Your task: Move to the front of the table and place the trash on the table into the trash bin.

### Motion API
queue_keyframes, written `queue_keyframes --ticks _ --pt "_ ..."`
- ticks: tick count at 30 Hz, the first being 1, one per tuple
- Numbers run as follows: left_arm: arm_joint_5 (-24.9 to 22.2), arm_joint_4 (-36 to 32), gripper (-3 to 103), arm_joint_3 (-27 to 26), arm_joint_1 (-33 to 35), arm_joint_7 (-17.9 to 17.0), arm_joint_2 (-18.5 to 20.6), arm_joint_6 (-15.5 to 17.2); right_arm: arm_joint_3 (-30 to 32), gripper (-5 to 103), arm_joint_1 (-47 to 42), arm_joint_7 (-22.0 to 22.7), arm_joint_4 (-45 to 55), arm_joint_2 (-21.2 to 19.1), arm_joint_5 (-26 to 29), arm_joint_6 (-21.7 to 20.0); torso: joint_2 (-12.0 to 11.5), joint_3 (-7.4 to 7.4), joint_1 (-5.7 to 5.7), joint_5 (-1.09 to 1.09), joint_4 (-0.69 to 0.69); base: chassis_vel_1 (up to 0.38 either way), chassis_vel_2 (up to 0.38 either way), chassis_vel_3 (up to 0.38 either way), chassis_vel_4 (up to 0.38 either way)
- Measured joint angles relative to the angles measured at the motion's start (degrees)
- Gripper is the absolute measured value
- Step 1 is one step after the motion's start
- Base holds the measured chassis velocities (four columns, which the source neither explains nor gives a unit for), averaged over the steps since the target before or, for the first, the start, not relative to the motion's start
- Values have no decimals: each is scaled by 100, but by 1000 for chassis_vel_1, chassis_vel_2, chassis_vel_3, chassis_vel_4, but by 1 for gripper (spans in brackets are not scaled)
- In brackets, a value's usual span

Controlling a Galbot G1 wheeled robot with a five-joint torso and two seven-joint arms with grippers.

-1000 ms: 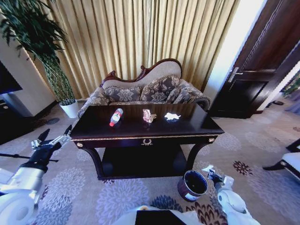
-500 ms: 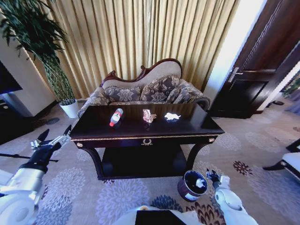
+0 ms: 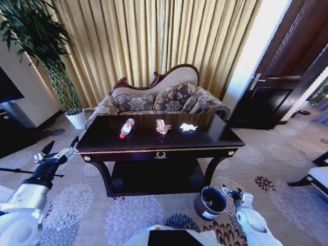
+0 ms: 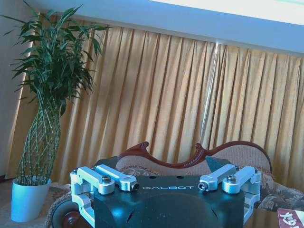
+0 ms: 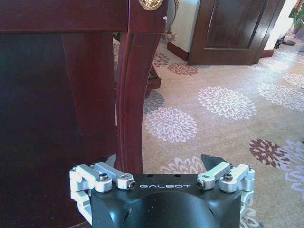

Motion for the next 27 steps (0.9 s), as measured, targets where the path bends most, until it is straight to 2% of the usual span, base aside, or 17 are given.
queue_keyframes --ticks 7,10,11,16,18,21,24,27 --pt "2 34 100 2 -5 12 0 -3 116 100 -163 3 379 4 241 0 0 0 0 0 0 0 0 0 0" --pt "5 60 100 6 -10 17 3 -4 286 100 -369 -34 1033 8 744 -1 0 0 0 -1 1 0 0 0 0" --pt "5 60 100 6 -10 17 3 -4 286 100 -369 -34 1033 8 744 -1 0 0 0 -1 1 0 0 0 0" --pt "7 98 100 9 -21 33 35 -12 660 100 -657 -407 2423 21 1198 2 0 0 0 -3 0 0 0 0 0" --pt "6 103 100 13 -22 35 41 -12 677 100 -670 -427 2593 21 1223 19 0 0 0 -2 1 0 0 0 0" --pt "1 112 100 27 -29 83 70 -16 687 100 -749 -488 3504 -14 1255 87 0 0 0 -2 1 0 0 0 0" --pt "1 108 100 33 -32 98 82 -17 634 100 -815 -489 4016 -54 1229 81 0 0 0 0 0 0 0 0 0" --pt "1 81 100 59 -36 105 98 -17 521 100 -962 -488 4842 -146 1095 -82 0 -1 0 -2 1 0 0 0 0"
